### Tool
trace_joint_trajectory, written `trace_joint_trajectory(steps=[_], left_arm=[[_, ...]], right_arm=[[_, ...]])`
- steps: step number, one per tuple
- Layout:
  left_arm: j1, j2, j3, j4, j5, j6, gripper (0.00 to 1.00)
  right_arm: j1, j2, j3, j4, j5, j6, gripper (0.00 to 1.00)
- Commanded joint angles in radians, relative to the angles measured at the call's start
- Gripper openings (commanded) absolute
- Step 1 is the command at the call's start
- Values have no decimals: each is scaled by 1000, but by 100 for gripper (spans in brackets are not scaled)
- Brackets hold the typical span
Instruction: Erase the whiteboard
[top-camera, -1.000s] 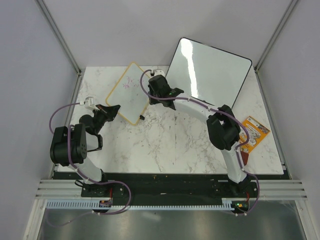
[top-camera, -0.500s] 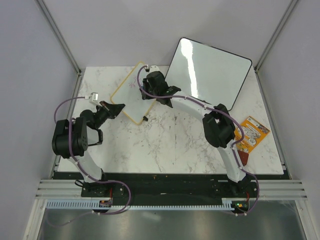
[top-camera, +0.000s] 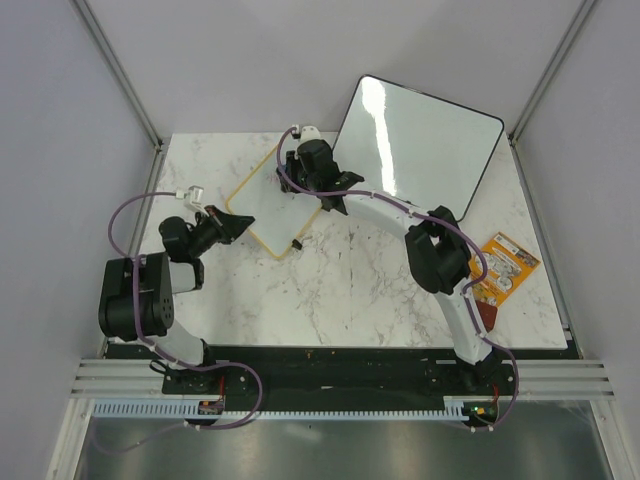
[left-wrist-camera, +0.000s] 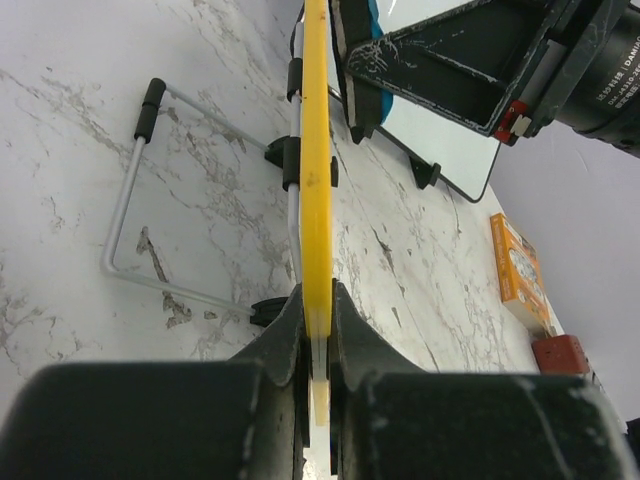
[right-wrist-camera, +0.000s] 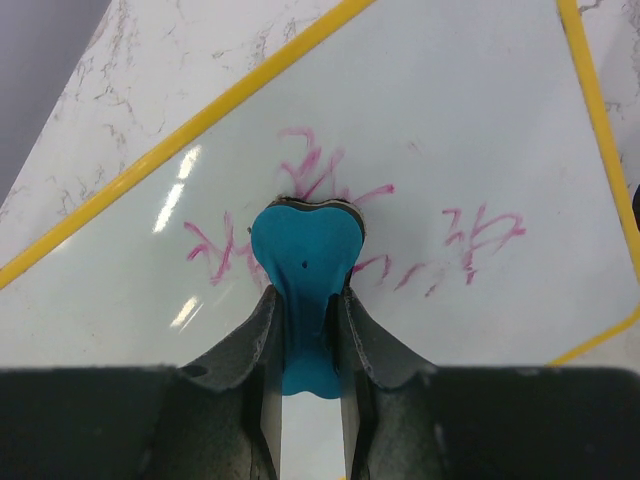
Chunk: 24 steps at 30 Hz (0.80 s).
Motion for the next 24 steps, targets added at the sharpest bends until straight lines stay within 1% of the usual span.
trace_joint_trajectory(steps=[1,5,9,15,18,22,24], left_arm=[[-15,41,-2,-59,110,45,2],[-17,59,7,-58,120,42,2],[-24,68,22,-73,124,48,2],[-41,61,31,-116,110,80,2],[-46,61,34,-121,107,83,2],[-49,58,34,-130,103,93,2],[-49,58,34,-130,101,93,2]], right_arm=[[-14,53,30,78,16,-32,0],[-14,81,28,145,-61,-29,0],[28,67,-19,164,-52,-52,0],[91,65,-35,176,-76,-80,0],[99,84,-18,173,-49,-80,0],[91,113,21,143,11,-39,0],[85,130,53,121,83,-29,0]])
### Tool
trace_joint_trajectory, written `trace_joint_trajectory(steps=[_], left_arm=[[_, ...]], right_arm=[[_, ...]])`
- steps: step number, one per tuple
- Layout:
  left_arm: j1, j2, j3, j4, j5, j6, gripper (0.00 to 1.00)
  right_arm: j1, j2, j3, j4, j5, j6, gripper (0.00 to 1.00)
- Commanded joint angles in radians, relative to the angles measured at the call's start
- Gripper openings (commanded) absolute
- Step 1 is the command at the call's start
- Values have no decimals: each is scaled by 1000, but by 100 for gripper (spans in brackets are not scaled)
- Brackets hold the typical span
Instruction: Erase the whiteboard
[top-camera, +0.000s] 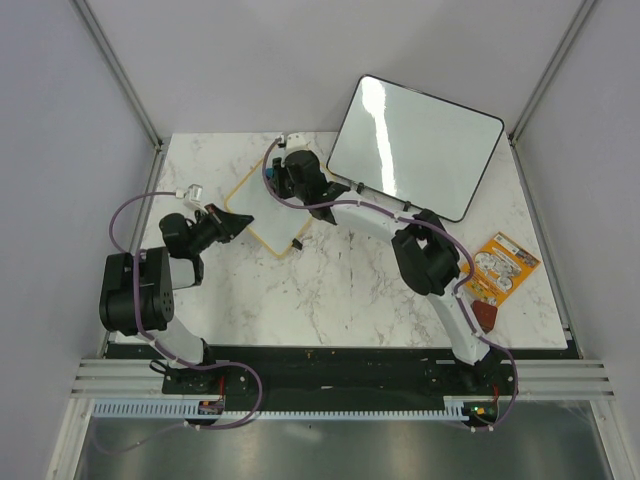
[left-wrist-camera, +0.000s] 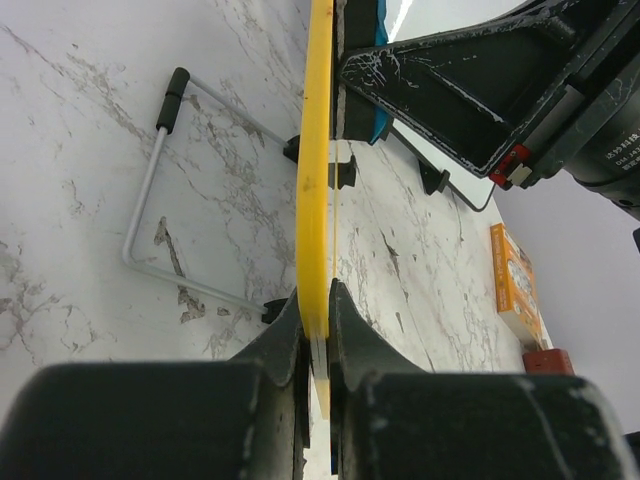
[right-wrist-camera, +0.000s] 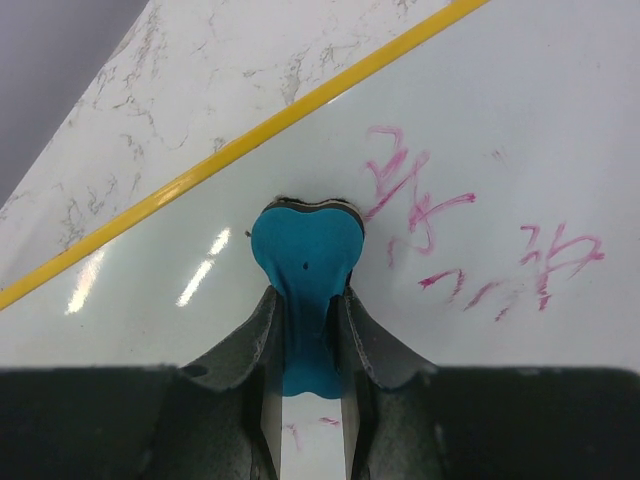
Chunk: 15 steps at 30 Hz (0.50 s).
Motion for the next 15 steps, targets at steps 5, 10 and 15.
trace_joint_trajectory(steps=[5,10,15], left_arm=[[-57,7,-5,-75,104,119,2],[-59,6,-7,-75,101,122,2],[-62,7,-4,-78,101,123,2]], right_arm=[[-42,85,66,-58,124,125,0],[-111,110,57,-128,120,170,0],[-141,139,60,-176,88,175,0]])
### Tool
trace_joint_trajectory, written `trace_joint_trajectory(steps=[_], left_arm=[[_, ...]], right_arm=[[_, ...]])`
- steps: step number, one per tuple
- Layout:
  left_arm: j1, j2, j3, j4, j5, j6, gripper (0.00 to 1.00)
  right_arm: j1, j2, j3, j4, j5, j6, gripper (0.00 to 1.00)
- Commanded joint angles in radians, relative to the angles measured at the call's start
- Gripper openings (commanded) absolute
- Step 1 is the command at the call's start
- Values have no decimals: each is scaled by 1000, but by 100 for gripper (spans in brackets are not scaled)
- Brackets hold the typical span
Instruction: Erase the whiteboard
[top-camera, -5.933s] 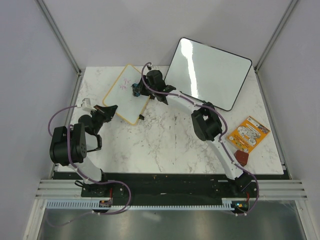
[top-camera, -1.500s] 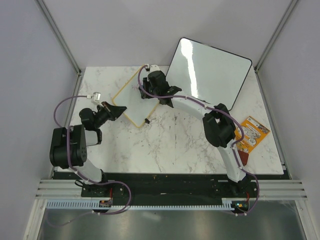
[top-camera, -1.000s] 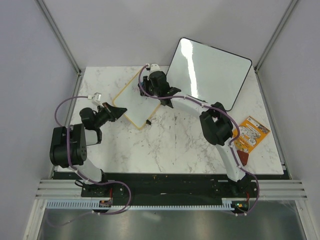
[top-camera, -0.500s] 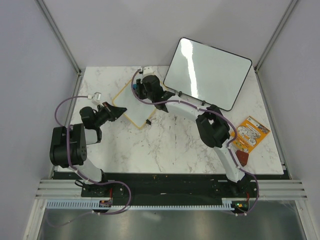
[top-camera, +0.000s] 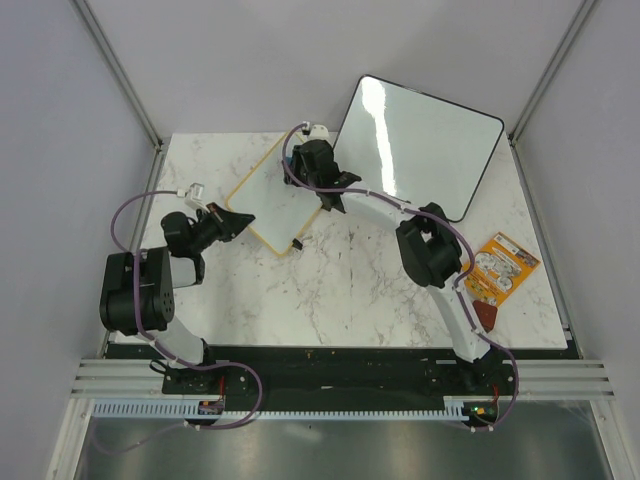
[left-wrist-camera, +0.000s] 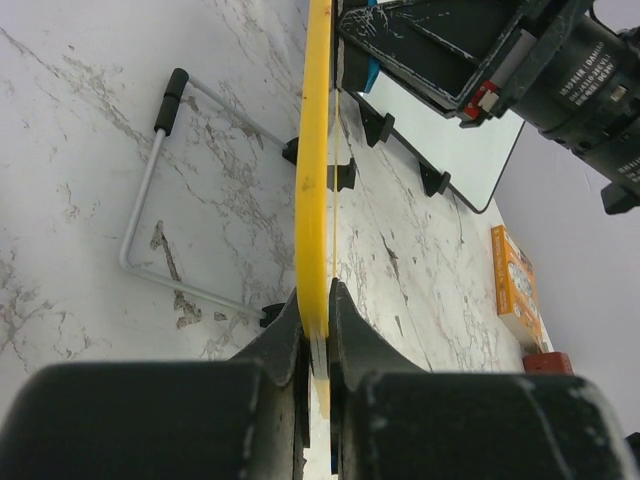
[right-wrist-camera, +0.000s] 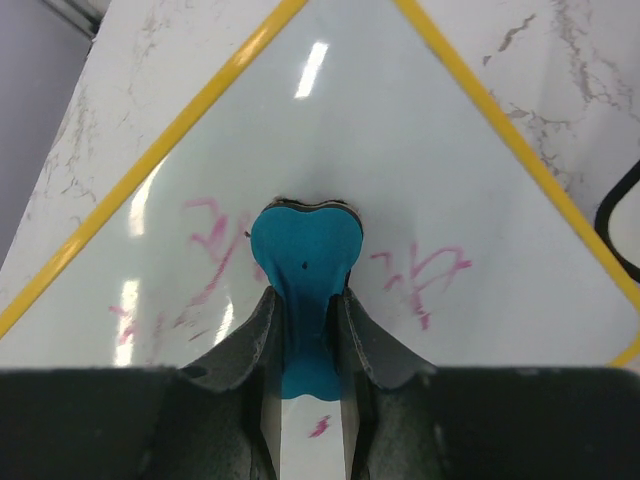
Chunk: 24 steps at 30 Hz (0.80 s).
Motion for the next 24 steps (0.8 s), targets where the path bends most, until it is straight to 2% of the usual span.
trace_joint_trajectory(steps=[1,10,16,22,24], left_arm=[[-52,9,-12,-63,122,126,2],[-70,2,1,-103,108,155,2],[-72,-3,-1,-108,103,159,2],[-73,-8,-3,-112,103,164,2],[-75,-8,-3,-112,100,164,2]], right_arm=[[-50,104,9,-125,-17,-1,0],[132,99,43,-100,-82,-151,0],[207,119,72,-103,-174,-142,0],[159,144,84,-114,-102,-93,0],[128,151,89,-125,-59,-17,0]])
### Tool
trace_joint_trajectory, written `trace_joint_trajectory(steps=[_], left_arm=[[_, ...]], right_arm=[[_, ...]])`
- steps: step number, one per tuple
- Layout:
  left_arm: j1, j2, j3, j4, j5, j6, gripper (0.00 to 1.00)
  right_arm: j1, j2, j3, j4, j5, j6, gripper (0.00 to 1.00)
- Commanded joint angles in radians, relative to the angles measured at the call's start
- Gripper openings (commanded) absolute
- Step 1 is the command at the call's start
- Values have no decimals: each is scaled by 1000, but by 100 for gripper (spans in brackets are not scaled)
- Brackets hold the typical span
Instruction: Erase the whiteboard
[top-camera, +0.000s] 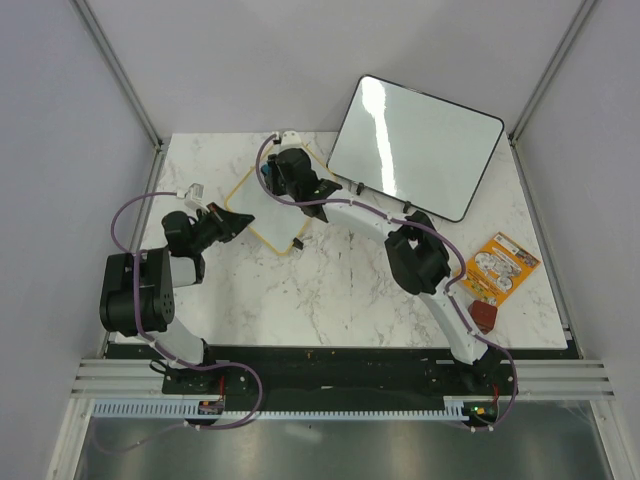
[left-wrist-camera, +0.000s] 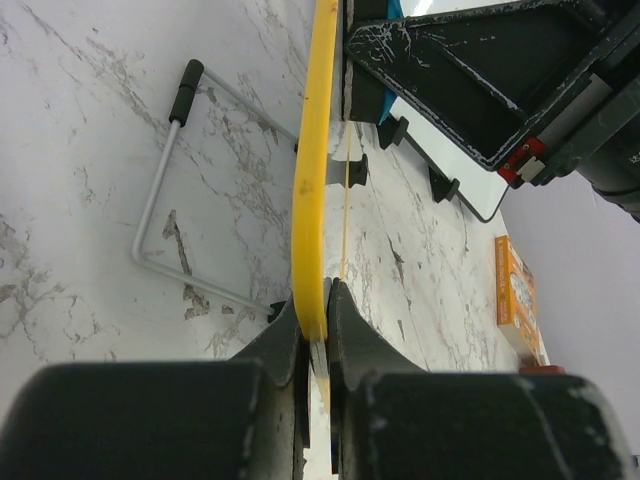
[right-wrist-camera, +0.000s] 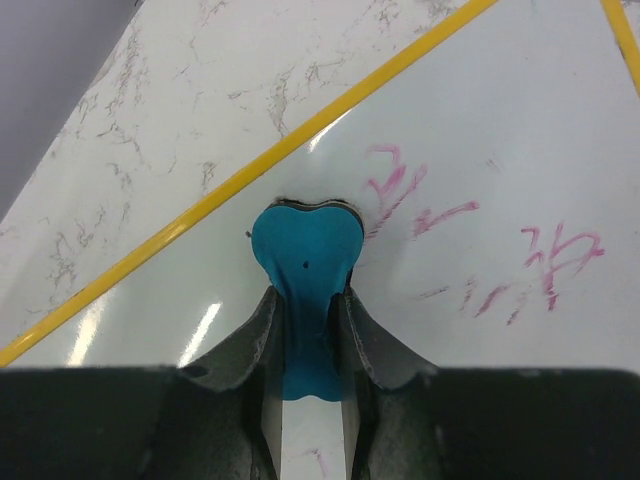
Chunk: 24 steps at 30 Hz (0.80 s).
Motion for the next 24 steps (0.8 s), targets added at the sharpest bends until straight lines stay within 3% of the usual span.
trace_joint_trajectory(steps=[1,10,15,21,24], left_arm=[[-68,2,-7,-61,137,177,2],[-74,0,-7,-65,140,181,2],[-78,-5,-7,-70,130,186,2],[-85,-5,-4,-79,126,192,2],[-86,-6,-2,-84,123,197,2]], right_arm=[[-19,117,1,-111,-84,161,0],[-119,131,12,-178,16,241,0],[-117,201,90,-217,-56,240,0],[-46,194,69,-217,-170,195,0],[20,153,22,-218,-132,152,0]])
